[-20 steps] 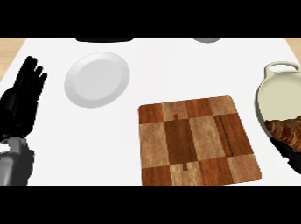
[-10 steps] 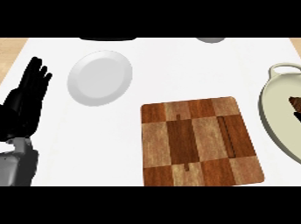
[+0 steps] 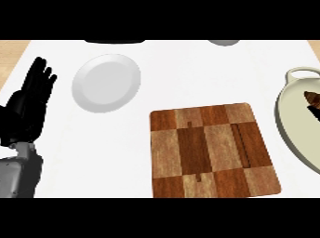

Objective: Pick the croissant from the cutting board and place it in the pot

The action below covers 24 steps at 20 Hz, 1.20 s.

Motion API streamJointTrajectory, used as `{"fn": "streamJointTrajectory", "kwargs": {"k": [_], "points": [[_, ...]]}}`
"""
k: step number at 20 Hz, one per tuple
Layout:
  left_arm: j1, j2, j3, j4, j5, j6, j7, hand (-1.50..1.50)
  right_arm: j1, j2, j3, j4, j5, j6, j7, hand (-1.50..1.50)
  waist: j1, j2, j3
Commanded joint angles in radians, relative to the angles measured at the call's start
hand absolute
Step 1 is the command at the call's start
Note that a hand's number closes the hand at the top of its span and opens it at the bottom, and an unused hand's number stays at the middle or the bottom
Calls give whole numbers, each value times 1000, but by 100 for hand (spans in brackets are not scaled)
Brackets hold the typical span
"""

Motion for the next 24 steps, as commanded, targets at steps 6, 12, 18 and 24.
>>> {"fn": "streamJointTrajectory", "kwargs": {"k": [6, 12, 18, 24], "points": [[36, -20, -14, -36, -5, 3, -14, 0, -173, -14, -63, 432, -164, 126, -209, -150, 10, 3, 1], [30, -22, -9, -22, -15, 19, -7, 0, -213, 38, -199, 456, -387, 210, -399, -150, -2, -1, 2], [37, 42, 45, -33, 38, -40, 22, 0, -208, -92, -333, 552, -550, 382, -464, -150, -10, -3, 0], [56, -9, -2, -65, -4, 0, 16, 0, -142, -251, -390, 713, -610, 514, -561, -150, -9, -1, 1]]}}
